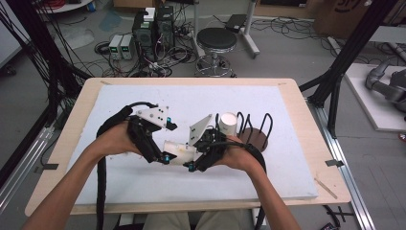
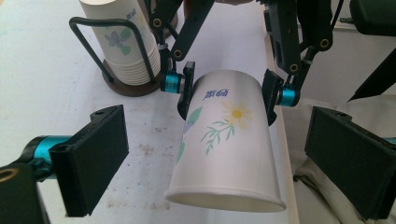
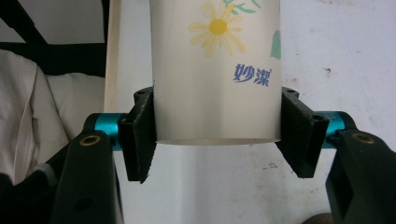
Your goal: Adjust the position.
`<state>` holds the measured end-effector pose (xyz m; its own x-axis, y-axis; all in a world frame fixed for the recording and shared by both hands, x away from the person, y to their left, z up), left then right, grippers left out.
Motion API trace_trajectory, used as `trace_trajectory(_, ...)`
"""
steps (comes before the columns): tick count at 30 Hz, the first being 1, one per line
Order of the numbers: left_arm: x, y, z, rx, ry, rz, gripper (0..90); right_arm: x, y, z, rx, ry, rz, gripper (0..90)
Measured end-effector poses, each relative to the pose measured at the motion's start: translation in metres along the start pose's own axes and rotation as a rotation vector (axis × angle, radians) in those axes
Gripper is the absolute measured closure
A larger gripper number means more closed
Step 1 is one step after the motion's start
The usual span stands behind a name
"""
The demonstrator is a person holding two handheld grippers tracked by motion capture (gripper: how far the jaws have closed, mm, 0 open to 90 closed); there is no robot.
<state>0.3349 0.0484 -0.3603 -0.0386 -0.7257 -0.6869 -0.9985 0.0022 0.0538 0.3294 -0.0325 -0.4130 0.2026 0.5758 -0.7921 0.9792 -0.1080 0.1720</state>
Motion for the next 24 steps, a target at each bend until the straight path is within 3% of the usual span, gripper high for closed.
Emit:
trace_trajectory(4,-0.001,-0.001,0.0,0.0,0.009,-0.007,6.2,0.0,0.0,0.0,-0.002,0.003,0.002,37.2)
trace_trajectory(11,-0.01,-0.003,0.003,-0.003,0.106,-0.02,6.2,-0.003,0.002,0.004,0.023,0.046,0.01,37.2)
trace_trajectory(24,-0.019,-0.003,0.021,-0.017,0.229,-0.033,6.2,-0.009,0.004,0.016,0.081,0.138,0.037,37.1)
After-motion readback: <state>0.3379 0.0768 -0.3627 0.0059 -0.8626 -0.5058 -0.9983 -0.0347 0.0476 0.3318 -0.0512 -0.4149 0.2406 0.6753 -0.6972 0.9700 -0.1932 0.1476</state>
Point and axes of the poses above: each handheld gripper's, and its own axes: x roughly forward along the jaws, z roughly out of its underside, y roughly to its right, the point moved 10 cm from there along x, roughly forward along the jaws, and after that the axes turned 6 degrees about z, right-handed, at the moved point
